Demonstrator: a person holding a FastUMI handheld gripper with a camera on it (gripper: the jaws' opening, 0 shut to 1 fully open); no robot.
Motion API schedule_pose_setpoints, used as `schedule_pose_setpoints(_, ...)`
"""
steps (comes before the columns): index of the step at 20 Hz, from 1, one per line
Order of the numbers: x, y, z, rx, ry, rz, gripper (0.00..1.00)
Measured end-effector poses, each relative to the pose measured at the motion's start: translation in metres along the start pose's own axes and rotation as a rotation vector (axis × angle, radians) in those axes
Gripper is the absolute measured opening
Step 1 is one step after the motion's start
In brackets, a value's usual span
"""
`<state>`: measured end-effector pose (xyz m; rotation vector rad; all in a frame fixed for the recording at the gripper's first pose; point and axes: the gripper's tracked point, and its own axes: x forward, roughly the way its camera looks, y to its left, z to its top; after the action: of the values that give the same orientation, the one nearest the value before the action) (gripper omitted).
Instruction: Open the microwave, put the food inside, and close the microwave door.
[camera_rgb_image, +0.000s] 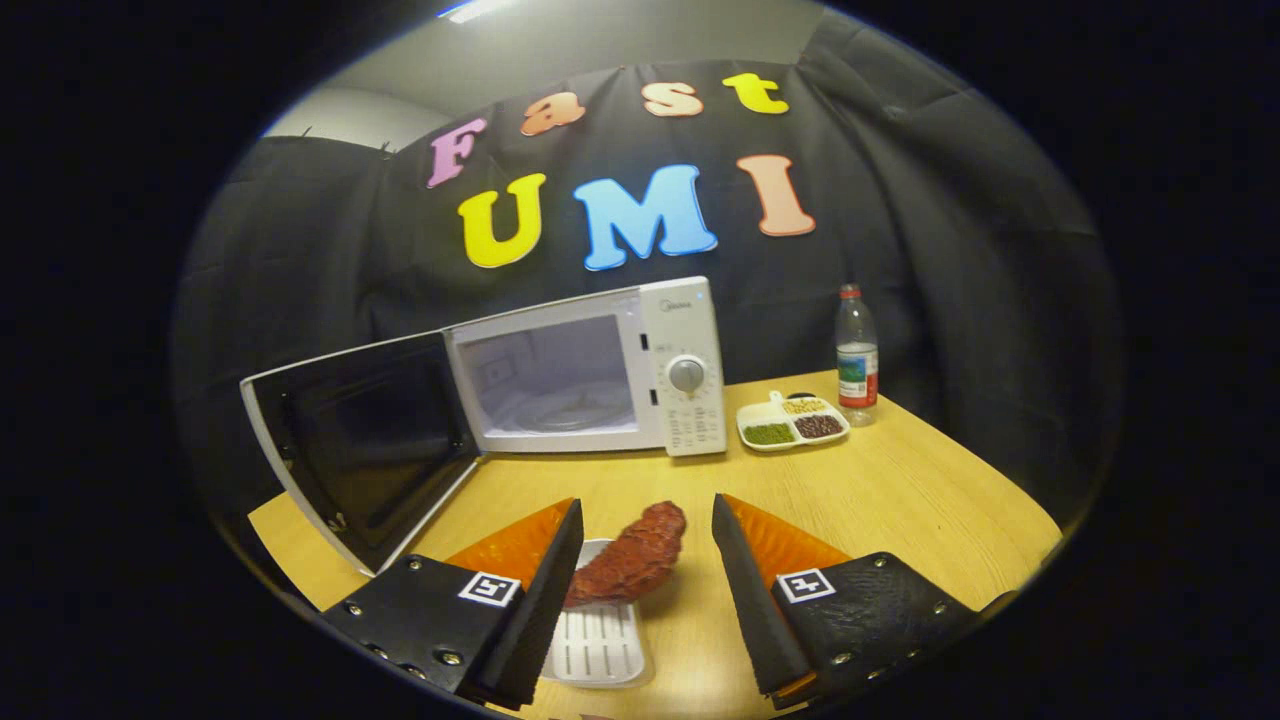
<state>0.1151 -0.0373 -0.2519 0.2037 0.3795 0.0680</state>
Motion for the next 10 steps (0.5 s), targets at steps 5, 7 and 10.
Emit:
schedule_pose_setpoints(5, 0.029, -0.005, -0.034, 0.246, 0.093, 0.093, 0.78)
schedule_pose_setpoints(7, 0.035, 0.01, -0.038, 0.338, 0.106, 0.174, 0.67)
schedule_pose_setpoints(10, 0.034, 0.013, -0.03, 0.426, 0.093, 0.228, 0.33)
